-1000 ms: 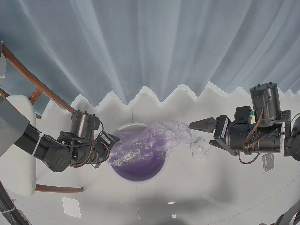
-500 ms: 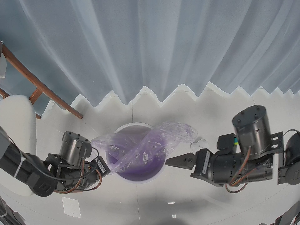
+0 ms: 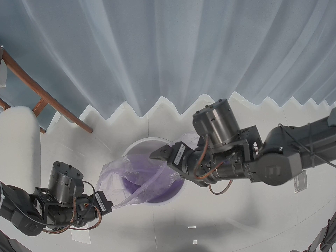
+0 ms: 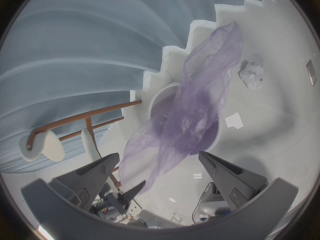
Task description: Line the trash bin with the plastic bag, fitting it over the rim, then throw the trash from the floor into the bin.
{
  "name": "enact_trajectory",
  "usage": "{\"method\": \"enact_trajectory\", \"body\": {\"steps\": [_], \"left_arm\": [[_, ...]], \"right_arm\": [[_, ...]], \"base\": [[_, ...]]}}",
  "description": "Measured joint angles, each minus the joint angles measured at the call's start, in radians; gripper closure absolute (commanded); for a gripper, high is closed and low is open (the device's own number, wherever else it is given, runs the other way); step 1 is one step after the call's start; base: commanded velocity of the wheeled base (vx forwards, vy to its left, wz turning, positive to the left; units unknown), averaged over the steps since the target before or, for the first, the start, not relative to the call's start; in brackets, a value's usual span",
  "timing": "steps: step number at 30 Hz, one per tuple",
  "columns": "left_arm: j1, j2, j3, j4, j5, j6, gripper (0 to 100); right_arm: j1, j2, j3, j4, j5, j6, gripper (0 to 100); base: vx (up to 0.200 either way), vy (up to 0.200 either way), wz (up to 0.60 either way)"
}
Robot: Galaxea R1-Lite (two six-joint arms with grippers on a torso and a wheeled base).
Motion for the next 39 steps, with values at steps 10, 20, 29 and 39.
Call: {"method": "enact_trajectory", "body": {"steps": [10,20,29,39], "left_arm": [[-0.01,-0.022,0.02,-0.001,0.0,0.008,100],[-0.01,-0.02,0.11,-0.037,0.002,0.099,100],[0.0,0.07,0.181,-0.124,0.005,0.168,100],[0.008,0.312,0.196,-0.248,0.066,0.241,100]], "right_arm": [[-0.068,0.145,-0.234,0.185,-0.031,-0.001,100],[-0.045,0.09,0.006,0.178,-0.028,-0.035,100],[-0.005,0.043,0.32,-0.093,-0.013,-0.111,100],[0.0,0.137,0.392,-0.224,-0.012,-0.123,100]], "base": [[0.0,0.0,0.0],[0.0,0.0,0.0],[0.0,0.0,0.0],[0.0,0.0,0.0]]}}
